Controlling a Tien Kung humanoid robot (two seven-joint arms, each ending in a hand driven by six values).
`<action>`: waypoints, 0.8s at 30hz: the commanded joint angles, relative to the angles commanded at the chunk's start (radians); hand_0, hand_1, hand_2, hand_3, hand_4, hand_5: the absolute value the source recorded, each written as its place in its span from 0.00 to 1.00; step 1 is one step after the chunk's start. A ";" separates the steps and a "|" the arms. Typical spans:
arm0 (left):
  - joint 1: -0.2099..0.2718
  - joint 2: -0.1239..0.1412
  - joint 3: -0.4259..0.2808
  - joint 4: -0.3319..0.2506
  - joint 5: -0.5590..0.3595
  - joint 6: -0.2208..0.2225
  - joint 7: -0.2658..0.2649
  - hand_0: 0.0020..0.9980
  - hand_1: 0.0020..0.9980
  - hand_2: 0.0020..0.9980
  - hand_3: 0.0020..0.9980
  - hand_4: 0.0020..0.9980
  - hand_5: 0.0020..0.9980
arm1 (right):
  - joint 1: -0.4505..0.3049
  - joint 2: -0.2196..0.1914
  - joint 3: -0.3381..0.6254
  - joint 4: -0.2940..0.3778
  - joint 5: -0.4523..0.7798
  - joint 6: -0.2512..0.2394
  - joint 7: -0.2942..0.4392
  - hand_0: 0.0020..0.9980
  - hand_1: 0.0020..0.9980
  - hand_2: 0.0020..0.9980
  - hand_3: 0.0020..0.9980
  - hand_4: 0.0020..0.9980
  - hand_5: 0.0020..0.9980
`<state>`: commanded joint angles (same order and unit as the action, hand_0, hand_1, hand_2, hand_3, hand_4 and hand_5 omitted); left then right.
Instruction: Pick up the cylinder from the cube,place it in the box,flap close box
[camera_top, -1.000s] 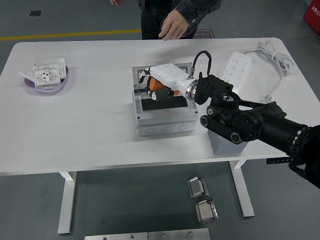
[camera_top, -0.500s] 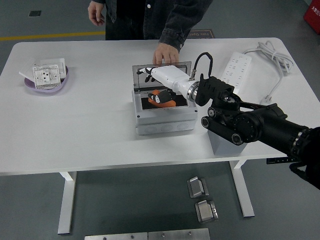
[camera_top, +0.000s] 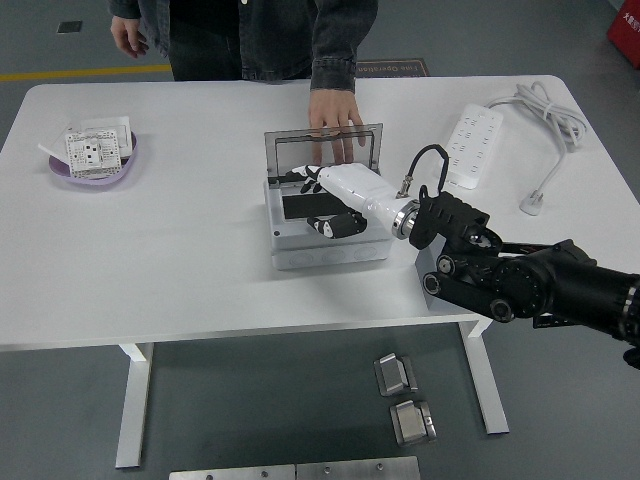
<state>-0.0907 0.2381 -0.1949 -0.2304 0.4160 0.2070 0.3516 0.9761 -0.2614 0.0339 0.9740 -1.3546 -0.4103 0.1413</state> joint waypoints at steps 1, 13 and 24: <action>0.001 0.000 0.001 0.000 -0.002 0.000 -0.001 0.67 0.66 0.65 0.72 0.74 0.59 | -0.003 -0.010 0.003 0.016 -0.003 -0.005 -0.002 0.74 0.66 0.72 0.92 0.67 0.12; 0.004 0.000 -0.016 0.003 0.010 0.000 0.005 0.67 0.66 0.65 0.72 0.74 0.59 | 0.005 -0.057 0.212 0.109 -0.084 0.053 -0.093 0.74 0.65 0.72 0.91 0.66 0.16; -0.006 0.010 -0.020 0.002 0.017 0.000 0.007 0.67 0.66 0.65 0.72 0.74 0.59 | 0.093 -0.011 0.321 -0.099 0.024 0.081 -0.098 0.73 0.64 0.72 0.89 0.66 0.19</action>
<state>-0.0965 0.2484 -0.2148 -0.2282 0.4326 0.2071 0.3588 1.0688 -0.2729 0.3550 0.8750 -1.3307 -0.3289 0.0431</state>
